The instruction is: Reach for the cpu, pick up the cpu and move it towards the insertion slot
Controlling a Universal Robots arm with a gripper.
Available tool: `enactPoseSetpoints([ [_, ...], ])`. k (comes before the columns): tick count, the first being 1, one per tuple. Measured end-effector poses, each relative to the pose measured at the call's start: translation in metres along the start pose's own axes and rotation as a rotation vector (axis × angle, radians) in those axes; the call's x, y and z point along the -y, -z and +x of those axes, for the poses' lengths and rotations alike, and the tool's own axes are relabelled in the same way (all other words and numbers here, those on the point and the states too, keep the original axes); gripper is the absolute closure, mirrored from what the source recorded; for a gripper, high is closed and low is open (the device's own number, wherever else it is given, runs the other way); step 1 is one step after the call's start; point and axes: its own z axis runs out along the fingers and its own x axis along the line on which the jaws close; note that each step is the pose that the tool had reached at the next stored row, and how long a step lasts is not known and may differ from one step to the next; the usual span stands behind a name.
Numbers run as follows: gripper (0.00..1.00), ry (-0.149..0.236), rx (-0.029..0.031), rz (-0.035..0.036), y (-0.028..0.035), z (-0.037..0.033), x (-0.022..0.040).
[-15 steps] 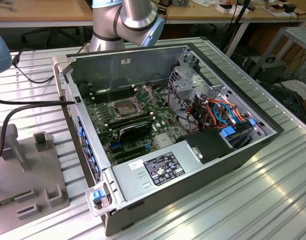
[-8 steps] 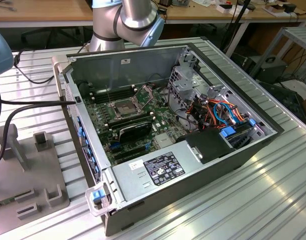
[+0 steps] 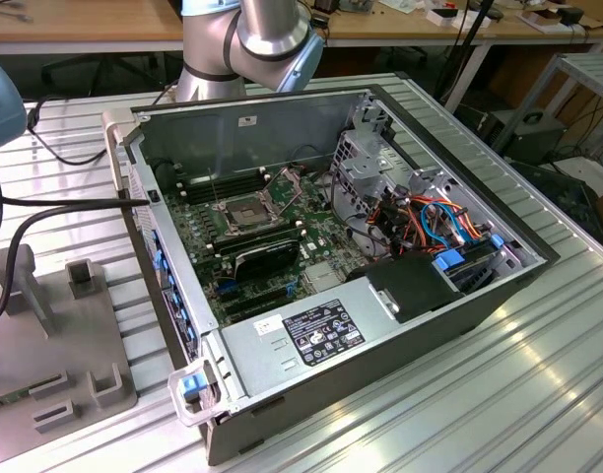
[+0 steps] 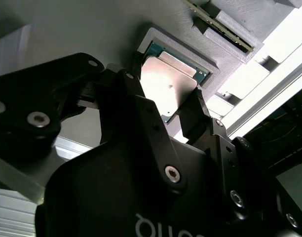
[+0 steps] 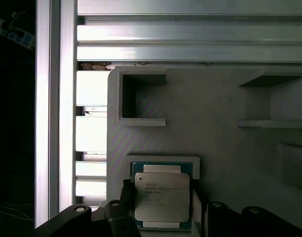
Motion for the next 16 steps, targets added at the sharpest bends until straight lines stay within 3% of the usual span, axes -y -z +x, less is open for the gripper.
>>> enactPoseSetpoints([
  [12, 0.45, 0.0, 0.0001, -0.0001, 0.0044, 0.0002, -0.0001],
  [16, 0.45, 0.0, 0.0001, 0.0, 0.0086, 0.0003, -0.0001],
])
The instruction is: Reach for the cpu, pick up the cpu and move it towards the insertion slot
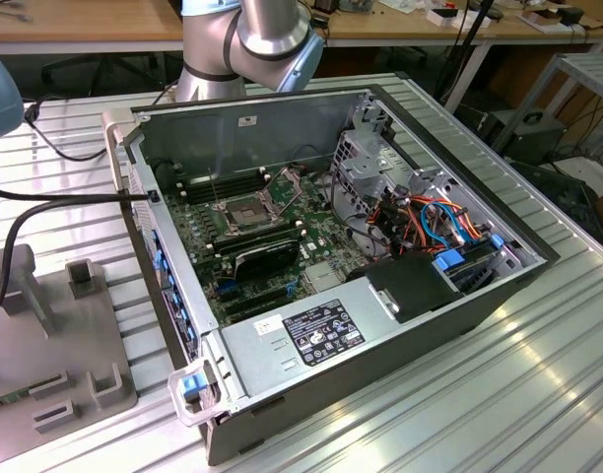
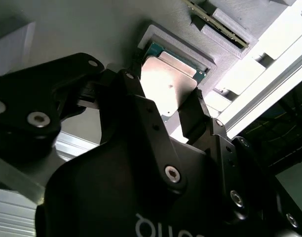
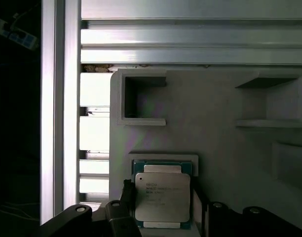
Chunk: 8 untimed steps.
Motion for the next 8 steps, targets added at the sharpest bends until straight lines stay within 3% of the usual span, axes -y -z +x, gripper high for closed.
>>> enactPoseSetpoints([
  [8, 0.45, 0.0, 0.0, -0.0001, 0.001, 0.0, 0.0],
])
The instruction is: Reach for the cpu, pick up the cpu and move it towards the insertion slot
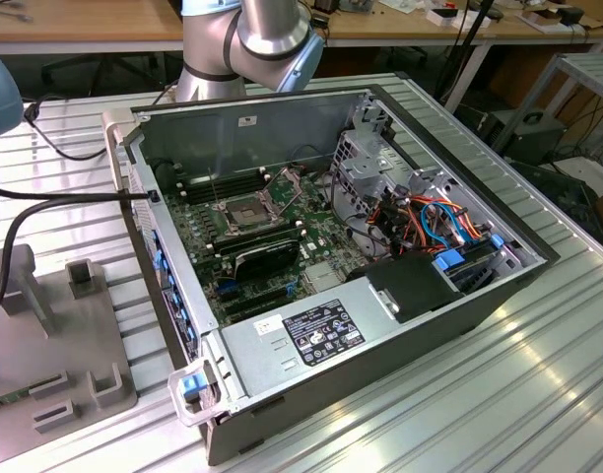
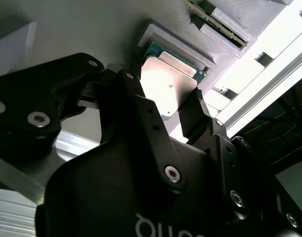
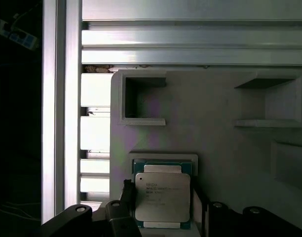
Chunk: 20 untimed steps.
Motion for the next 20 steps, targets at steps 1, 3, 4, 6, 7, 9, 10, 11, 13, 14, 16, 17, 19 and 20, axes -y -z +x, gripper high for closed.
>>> enactPoseSetpoints([
  [1, 0.45, 0.0, -0.0001, 0.0001, 0.0002, 0.0, 0.0],
  [3, 0.45, 0.0, -0.0003, 0.0002, 0.001, 0.0001, 0.0],
  [4, 0.45, 0.0, -0.0001, 0.0001, 0.0013, 0.0001, 0.0],
  [6, 0.45, 0.0, 0.0, 0.0, 0.002, 0.0001, 0.0],
  [7, 0.45, 0.0, 0.0, 0.0, 0.0026, 0.0001, 0.0],
  [9, 0.45, 0.0, 0.0, 0.0, 0.0038, 0.0002, -0.0001],
  [10, 0.45, 0.0, -0.0001, 0.0001, 0.0043, 0.0002, -0.0001],
  [11, 0.45, 0.0, -0.0001, 0.0001, 0.0049, 0.0002, -0.0001],
  [13, 0.45, 0.0, 0.0001, -0.0001, 0.0056, 0.0002, -0.0001],
  [14, 0.45, 0.0, 0.0001, -0.0001, 0.0059, 0.0002, -0.0001],
  [16, 0.45, 0.0, -0.0001, 0.0, 0.0064, 0.0003, -0.0001],
  [17, 0.45, 0.0, 0.0, -0.0001, 0.0066, 0.0003, -0.0001],
  [19, 0.45, 0.0, 0.0, -0.0001, 0.0074, 0.0003, -0.0001],
  [20, 0.45, 0.0, -0.0002, 0.0, 0.008, 0.0003, -0.0001],
])
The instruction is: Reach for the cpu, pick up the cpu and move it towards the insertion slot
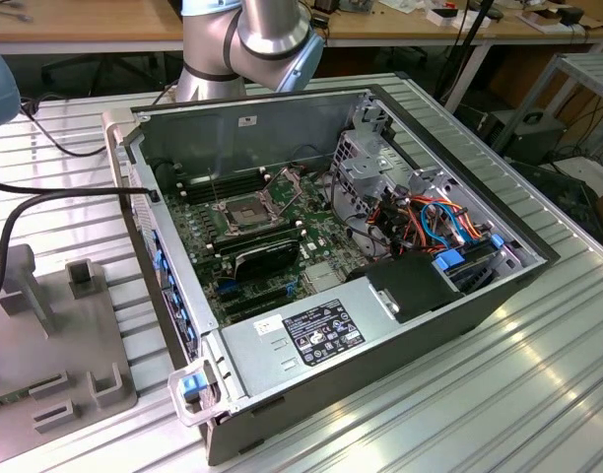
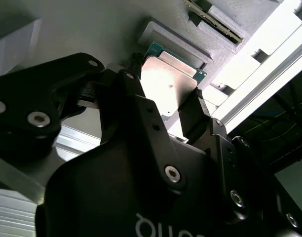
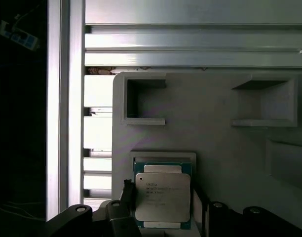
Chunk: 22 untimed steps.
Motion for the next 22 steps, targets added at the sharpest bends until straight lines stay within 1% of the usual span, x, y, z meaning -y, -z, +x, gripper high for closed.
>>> enactPoseSetpoints([
  [13, 0.45, 0.0, -0.0001, 0.0, 0.0027, 0.0, 0.0],
  [22, 0.45, 0.0, -0.0001, -0.0001, 0.0095, 0.0003, -0.0001],
])
